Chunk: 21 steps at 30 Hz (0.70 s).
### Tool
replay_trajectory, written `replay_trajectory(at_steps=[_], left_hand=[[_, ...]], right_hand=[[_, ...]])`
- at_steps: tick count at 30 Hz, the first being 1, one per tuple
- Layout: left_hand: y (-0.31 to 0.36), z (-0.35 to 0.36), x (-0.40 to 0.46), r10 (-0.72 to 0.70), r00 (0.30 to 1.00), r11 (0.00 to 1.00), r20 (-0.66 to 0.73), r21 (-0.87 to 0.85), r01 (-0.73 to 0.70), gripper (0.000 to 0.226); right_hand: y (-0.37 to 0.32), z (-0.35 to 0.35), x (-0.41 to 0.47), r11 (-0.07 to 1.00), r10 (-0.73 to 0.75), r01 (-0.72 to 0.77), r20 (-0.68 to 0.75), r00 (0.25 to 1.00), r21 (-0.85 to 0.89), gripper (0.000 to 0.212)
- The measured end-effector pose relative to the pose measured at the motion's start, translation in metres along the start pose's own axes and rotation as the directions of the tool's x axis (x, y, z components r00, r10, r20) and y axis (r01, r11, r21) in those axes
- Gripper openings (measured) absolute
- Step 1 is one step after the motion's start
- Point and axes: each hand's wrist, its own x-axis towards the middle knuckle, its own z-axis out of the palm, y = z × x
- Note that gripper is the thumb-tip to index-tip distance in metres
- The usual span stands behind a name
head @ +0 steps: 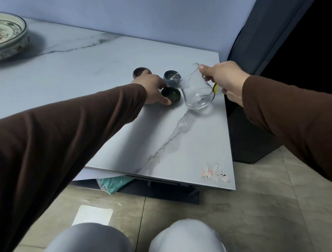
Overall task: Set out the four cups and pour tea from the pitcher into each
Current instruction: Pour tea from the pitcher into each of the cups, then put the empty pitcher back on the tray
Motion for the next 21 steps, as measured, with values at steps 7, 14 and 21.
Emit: replay_trajectory(at_steps=[7, 14, 21], left_hand=[[-0.004, -0.022, -0.019, 0.014, 0.997, 1.000, -0.073, 0.009, -0.013, 0.071], [-0.034, -0.059, -0.054, -0.022, 0.985, 0.999, -0.173, -0.031, 0.017, 0.039], [-0.081, -0.076, -0.057, -0.085, 0.987, 0.996, -0.137, 0.015, 0.088, 0.036]], right_hand=[[-0.022, 0.009, -0.014, 0.993, -0.033, 0.034, -0.017, 0.999, 0.115, 0.033], [-0.042, 0.030, -0.028, 0.963, -0.115, 0.118, -0.026, 0.993, 0.242, 0.027], [-0.058, 0.077, -0.016, 0.933, -0.168, 0.162, -0.010, 0.986, 0.321, 0.029]])
